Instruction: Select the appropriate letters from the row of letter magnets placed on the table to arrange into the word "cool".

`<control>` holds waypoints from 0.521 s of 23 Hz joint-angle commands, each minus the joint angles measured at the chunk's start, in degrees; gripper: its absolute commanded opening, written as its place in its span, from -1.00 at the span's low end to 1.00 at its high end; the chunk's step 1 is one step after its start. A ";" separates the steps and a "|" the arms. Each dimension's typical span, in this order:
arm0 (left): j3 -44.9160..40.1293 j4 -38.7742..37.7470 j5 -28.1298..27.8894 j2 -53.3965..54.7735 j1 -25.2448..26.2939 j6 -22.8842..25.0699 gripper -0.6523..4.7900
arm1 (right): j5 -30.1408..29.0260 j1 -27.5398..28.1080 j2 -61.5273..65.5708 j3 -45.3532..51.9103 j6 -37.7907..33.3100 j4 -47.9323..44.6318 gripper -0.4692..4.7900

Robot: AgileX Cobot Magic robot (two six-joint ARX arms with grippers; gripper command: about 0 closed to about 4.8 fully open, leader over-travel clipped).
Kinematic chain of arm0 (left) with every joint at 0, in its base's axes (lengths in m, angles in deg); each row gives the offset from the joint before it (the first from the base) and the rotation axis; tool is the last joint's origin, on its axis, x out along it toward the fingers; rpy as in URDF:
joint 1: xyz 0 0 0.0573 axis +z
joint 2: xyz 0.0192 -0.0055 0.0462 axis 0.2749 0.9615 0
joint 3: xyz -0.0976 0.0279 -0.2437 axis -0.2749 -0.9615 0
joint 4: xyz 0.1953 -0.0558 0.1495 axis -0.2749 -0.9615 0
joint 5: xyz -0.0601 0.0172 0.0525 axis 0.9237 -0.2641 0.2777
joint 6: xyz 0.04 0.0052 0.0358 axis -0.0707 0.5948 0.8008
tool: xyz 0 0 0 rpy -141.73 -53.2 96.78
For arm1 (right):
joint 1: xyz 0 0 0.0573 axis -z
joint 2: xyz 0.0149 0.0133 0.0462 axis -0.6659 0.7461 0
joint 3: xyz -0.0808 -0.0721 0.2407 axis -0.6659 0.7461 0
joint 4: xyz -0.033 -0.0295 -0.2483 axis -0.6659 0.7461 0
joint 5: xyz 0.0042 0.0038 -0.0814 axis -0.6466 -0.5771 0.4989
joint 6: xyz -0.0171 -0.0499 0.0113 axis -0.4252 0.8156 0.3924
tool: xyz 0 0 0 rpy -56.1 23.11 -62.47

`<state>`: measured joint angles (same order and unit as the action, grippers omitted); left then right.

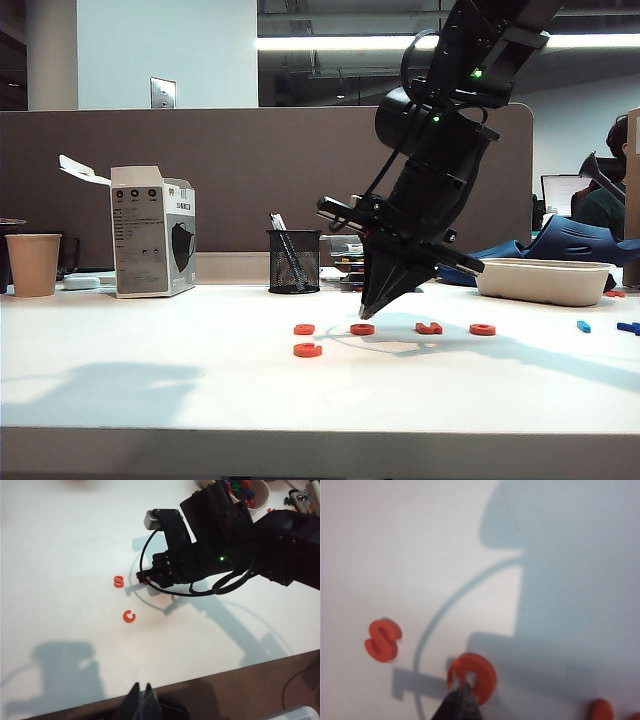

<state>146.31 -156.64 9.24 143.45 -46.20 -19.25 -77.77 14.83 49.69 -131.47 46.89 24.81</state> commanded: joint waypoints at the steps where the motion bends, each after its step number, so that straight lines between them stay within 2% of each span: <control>1: 0.13 0.26 -0.35 -0.24 0.11 0.07 -0.77 | 0.81 0.00 -0.31 -0.31 -0.07 -0.74 -0.83; 12: 0.13 0.24 -0.52 -0.24 0.11 1.20 -0.77 | 0.50 -0.04 2.16 -0.42 -0.07 3.54 -0.83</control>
<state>146.31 -156.66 9.22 143.45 -46.20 -19.16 -77.67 14.88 51.41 -132.08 46.87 25.40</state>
